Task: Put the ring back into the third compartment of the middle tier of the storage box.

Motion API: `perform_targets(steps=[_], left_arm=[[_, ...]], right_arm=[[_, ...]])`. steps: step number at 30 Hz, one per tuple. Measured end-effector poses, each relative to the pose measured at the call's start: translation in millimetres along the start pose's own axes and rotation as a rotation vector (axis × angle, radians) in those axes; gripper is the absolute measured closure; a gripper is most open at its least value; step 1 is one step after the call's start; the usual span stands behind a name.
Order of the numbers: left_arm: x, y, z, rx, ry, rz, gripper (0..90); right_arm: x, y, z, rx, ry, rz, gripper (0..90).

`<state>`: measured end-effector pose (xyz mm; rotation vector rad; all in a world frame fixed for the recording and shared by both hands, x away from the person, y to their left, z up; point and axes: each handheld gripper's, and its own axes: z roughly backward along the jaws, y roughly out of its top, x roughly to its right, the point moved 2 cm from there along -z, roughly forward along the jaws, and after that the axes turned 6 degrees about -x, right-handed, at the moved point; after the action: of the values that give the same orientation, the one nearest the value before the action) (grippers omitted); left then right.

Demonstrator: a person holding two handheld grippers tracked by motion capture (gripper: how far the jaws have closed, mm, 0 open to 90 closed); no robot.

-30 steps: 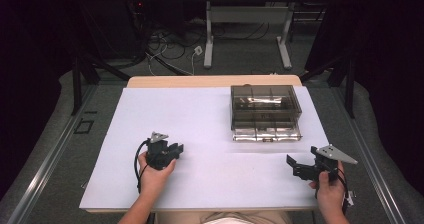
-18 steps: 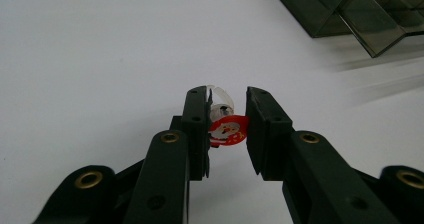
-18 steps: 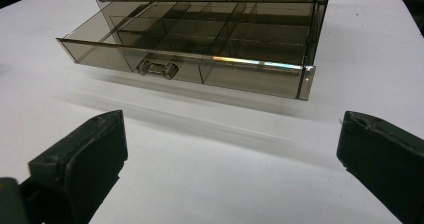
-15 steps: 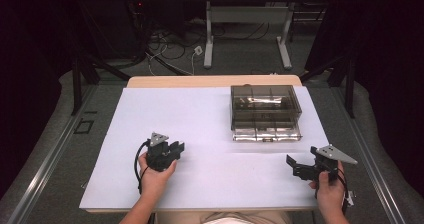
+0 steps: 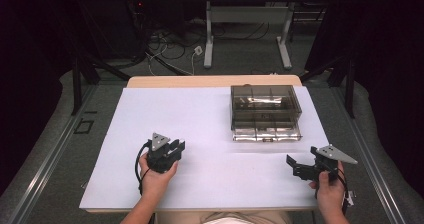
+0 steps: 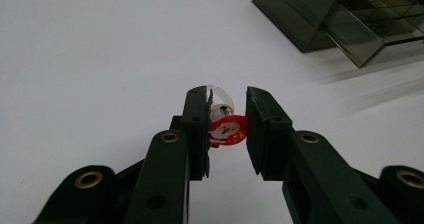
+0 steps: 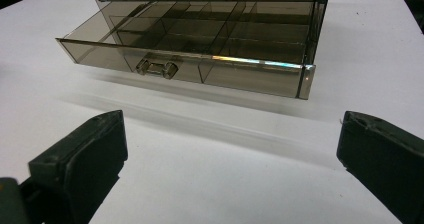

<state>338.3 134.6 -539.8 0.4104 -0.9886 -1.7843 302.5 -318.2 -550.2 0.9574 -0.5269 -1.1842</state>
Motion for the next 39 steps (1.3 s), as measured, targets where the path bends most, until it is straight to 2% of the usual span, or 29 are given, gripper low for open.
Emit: perform_targets(steps=[5, 10, 15, 20, 25, 30, 39], left_arm=[[2.4, 4.1, 3.8, 0.018, 0.008, -0.030, 71.5], [5.0, 8.8, 6.4, 0.036, -0.001, -0.018, 71.5], [8.2, 13.0, 6.9, 0.039, -0.004, -0.025, 71.5], [12.1, 18.8, 4.6, 0.033, -0.029, -0.015, 71.5], [18.8, 26.8, 0.6, 0.033, -0.042, -0.025, 71.5], [28.8, 36.5, -2.4, 0.033, -0.072, -0.027, 71.5], [50.0, 63.7, -6.4, 0.034, -0.140, -0.032, 71.5]], right_arm=[[0.0, 0.0, 1.0, 0.004, -0.003, -0.005, 0.0], [-0.3, -0.2, 0.6, -0.001, -0.007, -0.003, 0.0], [-0.9, -0.5, 0.3, -0.001, -0.009, -0.006, 0.0], [-0.4, -0.7, 0.5, -0.002, -0.013, -0.008, 0.0], [-0.1, -0.8, -0.1, 0.016, -0.012, -0.009, 0.0], [-0.1, -0.9, 0.3, 0.009, -0.009, -0.009, 0.0], [0.1, -1.0, 0.6, 0.009, -0.008, -0.010, 0.0]])
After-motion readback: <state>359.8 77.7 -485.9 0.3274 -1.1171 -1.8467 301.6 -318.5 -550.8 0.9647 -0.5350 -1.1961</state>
